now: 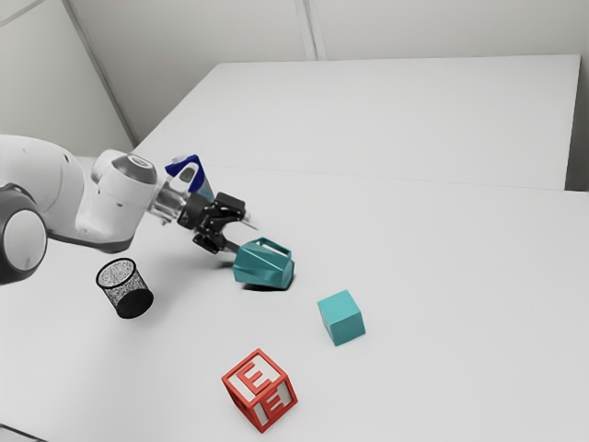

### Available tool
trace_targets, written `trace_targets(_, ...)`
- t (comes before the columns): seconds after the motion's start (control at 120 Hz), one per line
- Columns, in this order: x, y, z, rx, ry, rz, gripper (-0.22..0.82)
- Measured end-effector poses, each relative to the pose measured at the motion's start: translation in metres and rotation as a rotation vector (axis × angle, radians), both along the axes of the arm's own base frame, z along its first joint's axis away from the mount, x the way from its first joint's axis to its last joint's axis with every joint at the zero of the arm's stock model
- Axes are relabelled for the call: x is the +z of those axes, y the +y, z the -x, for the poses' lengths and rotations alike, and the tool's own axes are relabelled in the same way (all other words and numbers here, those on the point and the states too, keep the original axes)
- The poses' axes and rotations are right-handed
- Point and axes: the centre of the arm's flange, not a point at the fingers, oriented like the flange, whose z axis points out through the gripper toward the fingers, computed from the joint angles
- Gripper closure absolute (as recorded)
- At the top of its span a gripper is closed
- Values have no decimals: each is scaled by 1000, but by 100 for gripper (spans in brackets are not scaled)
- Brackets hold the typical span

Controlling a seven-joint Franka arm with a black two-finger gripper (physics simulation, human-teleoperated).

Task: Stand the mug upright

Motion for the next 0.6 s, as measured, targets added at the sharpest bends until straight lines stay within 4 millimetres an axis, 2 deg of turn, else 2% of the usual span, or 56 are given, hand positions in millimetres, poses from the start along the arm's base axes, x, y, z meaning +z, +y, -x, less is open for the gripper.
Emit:
trace_targets(0.208, -9, -12, 6, -63, -21, 33, 0)
trace_targets(0.275, -11, -20, 9, -85, -27, 41, 3)
trace_targets(0.375, -14, -26, 13, -107, -34, 48, 17)
trace_targets(0.475, -13, -30, 16, -116, -47, 58, 39)
trace_targets(0.6, 2, -33, 15, -118, -90, 73, 59)
